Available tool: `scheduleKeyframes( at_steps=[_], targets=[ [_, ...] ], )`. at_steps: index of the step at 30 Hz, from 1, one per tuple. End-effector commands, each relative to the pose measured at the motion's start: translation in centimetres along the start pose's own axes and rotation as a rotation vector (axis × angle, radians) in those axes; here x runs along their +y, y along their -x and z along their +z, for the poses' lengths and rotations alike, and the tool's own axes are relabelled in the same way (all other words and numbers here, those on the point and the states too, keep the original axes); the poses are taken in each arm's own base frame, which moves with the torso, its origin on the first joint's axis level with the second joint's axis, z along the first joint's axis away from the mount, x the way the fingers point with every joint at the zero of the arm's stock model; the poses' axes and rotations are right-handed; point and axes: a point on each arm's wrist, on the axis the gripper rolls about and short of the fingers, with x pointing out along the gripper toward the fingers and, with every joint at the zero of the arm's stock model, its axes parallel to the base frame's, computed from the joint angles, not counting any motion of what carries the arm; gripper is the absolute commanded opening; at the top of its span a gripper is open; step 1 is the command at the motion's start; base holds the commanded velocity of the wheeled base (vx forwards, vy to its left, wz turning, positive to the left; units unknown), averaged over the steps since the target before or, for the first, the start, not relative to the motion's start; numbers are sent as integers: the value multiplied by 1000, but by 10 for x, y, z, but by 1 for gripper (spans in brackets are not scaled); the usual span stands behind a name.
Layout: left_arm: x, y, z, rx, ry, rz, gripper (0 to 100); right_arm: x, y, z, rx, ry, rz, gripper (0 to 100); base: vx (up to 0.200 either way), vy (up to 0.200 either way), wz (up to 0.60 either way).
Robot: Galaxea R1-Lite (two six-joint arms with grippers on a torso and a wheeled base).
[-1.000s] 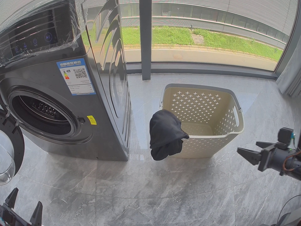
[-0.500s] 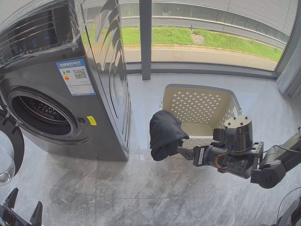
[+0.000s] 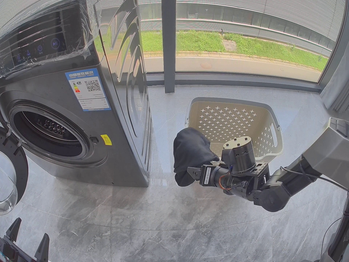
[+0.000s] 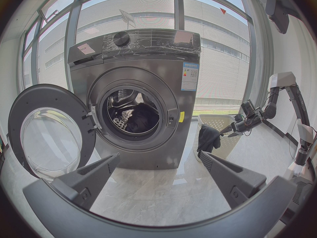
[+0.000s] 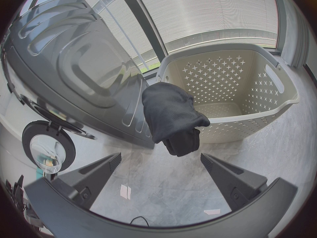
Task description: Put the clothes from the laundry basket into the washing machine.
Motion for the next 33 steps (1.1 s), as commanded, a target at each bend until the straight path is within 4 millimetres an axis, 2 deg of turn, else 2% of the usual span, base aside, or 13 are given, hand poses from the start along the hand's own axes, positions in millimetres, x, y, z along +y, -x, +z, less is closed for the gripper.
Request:
scheduleKeyframes(
  at_steps=[1,7,14,19,26,27,33],
  targets=[
    [0,0,-5,3,-1,-1,100,-8,-30,-5,12,-20,-34,100,0,0,0],
    [0,0,-5,3,-1,-1,100,-14,-54,-10,15,-41,-56,100,0,0,0],
    [0,0,-5,3,-1,-1,100,-11,-68,-4,-9,-97,-47,100,0,0,0],
    [0,0,-5,3,-1,-1,100,-16,-80,-3,-19,-120,-57,100,0,0,0],
    [0,0,-5,3,-1,-1,100,-15,-88,-3,-29,-151,-52,100,0,0,0],
    [0,0,-5,3,-1,-1,100,-14,-88,-2,-32,-151,-51,0,0,0,0],
    [0,0,-5,3,0,-1,100,-12,-87,-3,-31,-170,-45,0,0,0,0]
  ],
)
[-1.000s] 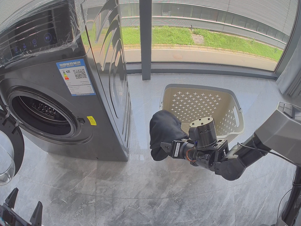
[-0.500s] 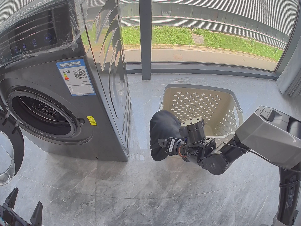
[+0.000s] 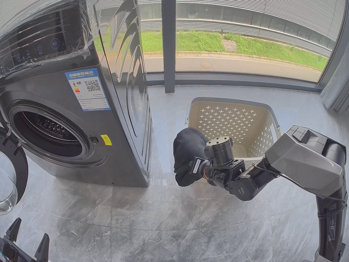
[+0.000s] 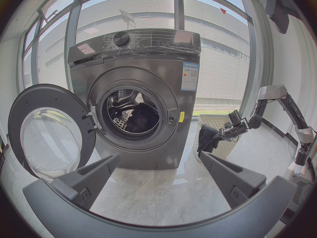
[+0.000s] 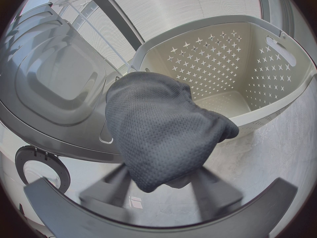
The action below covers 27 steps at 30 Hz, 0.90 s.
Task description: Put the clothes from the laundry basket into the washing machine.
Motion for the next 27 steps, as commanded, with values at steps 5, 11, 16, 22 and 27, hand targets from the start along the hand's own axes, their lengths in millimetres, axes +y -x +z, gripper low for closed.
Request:
scheduleKeyframes(
  at_steps=[5,11,16,22,27],
  targets=[
    [0,0,-5,3,1,-1,100,2,2,-4,10,-2,4,0,0,0,0],
    [0,0,-5,3,2,-1,100,13,26,1,7,-1,33,0,0,0,0],
    [0,0,-5,3,2,-1,100,19,72,9,-19,37,37,0,0,0,0],
    [0,0,-5,3,1,-1,100,28,147,26,-110,116,154,0,0,0,0],
    [0,0,-5,3,2,-1,100,28,203,34,-203,180,264,0,0,0,0]
  ],
)
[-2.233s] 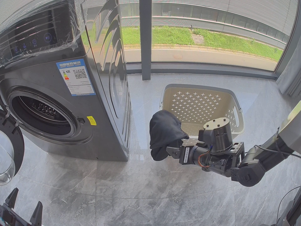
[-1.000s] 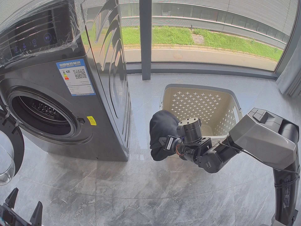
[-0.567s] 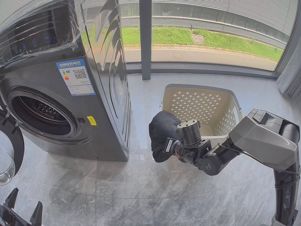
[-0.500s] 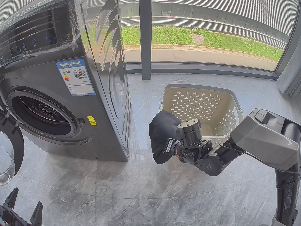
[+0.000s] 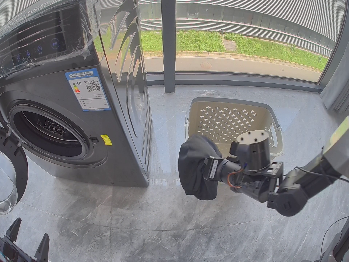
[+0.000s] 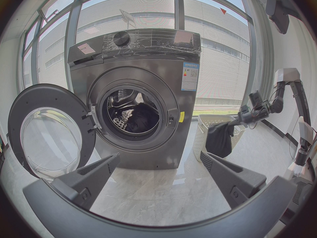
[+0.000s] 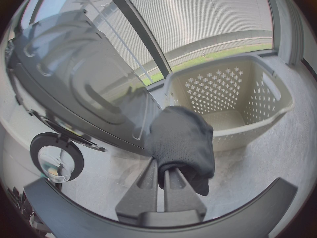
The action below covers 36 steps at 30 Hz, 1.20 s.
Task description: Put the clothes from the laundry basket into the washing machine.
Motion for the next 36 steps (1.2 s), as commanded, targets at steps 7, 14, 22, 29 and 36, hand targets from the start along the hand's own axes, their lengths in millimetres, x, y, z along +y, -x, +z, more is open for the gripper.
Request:
scheduleKeyframes(
  at_steps=[7,14,22,29,36],
  targets=[
    [0,0,-5,3,1,-1,100,10,144,37,-240,105,348,0,0,0,0],
    [0,0,-5,3,8,2,100,5,175,48,-331,164,434,0,0,0,0],
    [0,0,-5,3,20,12,100,5,186,58,-424,225,474,0,0,0,0],
    [0,0,-5,3,20,12,100,2,184,59,-439,245,443,0,-171,0,0],
    [0,0,-5,3,20,12,100,1,182,57,-428,247,436,0,-171,0,0]
  ],
)
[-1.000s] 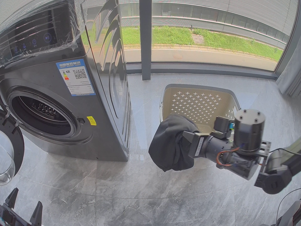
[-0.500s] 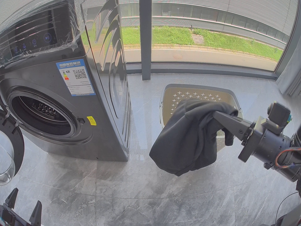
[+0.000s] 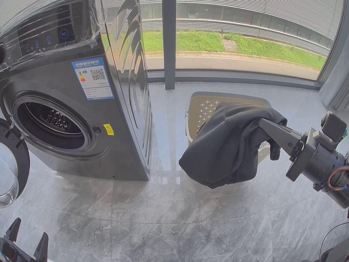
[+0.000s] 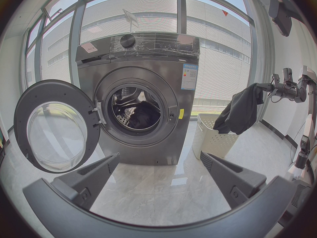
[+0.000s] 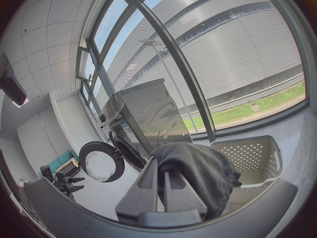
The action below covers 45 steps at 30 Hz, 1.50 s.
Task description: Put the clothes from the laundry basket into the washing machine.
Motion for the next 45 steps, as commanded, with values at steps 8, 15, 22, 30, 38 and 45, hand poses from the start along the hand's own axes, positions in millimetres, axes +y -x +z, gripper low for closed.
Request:
scheduleKeyframes(
  at_steps=[8,15,22,30,38,45],
  targets=[
    [0,0,-5,3,-1,0,100,-2,-4,-6,24,4,-57,0,0,75,0],
    [0,0,-5,3,-2,0,100,-3,-6,-6,18,4,-79,0,0,200,0],
    [0,0,-5,3,-1,0,100,-3,-6,-6,18,4,-79,0,0,200,0],
    [0,0,-5,3,-1,0,100,-3,-6,-7,21,5,-78,0,0,200,0],
    [0,0,-5,3,-1,0,100,-3,-8,-11,33,4,-81,0,0,200,0],
    [0,0,-5,3,1,0,100,-3,-9,-10,29,5,-80,0,0,86,0]
  ],
)
